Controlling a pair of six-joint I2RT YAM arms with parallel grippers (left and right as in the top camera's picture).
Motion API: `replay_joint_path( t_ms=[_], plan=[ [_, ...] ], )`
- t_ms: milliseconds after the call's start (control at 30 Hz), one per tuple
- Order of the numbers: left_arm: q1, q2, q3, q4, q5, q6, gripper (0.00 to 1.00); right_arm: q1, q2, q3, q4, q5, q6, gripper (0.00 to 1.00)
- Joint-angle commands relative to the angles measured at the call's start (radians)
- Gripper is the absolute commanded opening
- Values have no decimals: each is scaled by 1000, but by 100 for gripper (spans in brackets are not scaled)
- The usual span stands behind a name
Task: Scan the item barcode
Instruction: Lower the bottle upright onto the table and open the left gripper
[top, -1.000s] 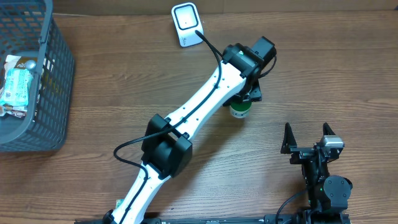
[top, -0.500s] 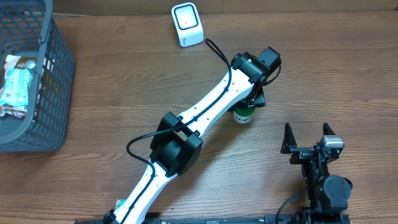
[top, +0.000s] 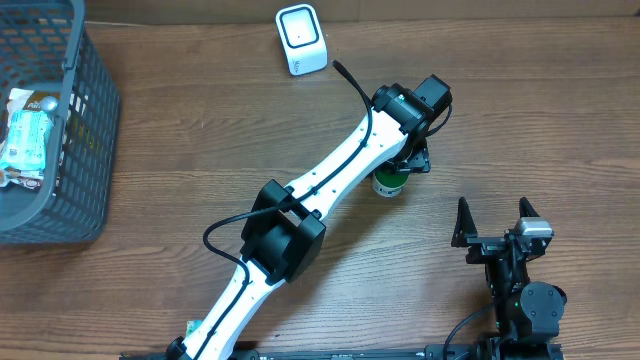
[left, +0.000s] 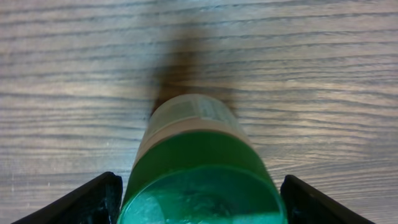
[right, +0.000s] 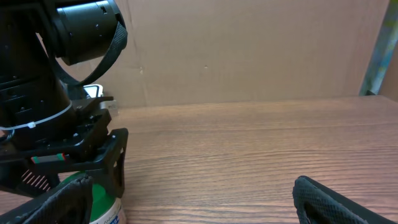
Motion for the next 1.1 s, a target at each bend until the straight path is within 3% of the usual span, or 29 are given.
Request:
replay_joint_path(
  t_ms=[0,233,433,600,833,933,1000,1067],
  plan=[
    [-7,3,9,14,-14,153,82,-3,-8,-11,6,10,4,100],
    [-8,3,9,16,-15,340,76,-3,-8,-11,6,10,4,100],
    [-8,3,9,-10,-14,344,65,-3,-8,-11,6,10,4,100],
    [-8,3,9,-56,-14,307,62,-3,-8,-11,6,10,4,100],
    [-8,3,9,-103,-13,98,73,-3,-8,-11,6,10,4,100],
    [-8,3,9,-91,-25,107,83,-3,-8,-11,6,10,4,100],
    [-5,3,9,-75,-26,165,100,-3,-8,-11,6,10,4,100],
    [-4,3,9,-64,-24,241,99,-3,-8,-11,6,10,4,100]
  ],
)
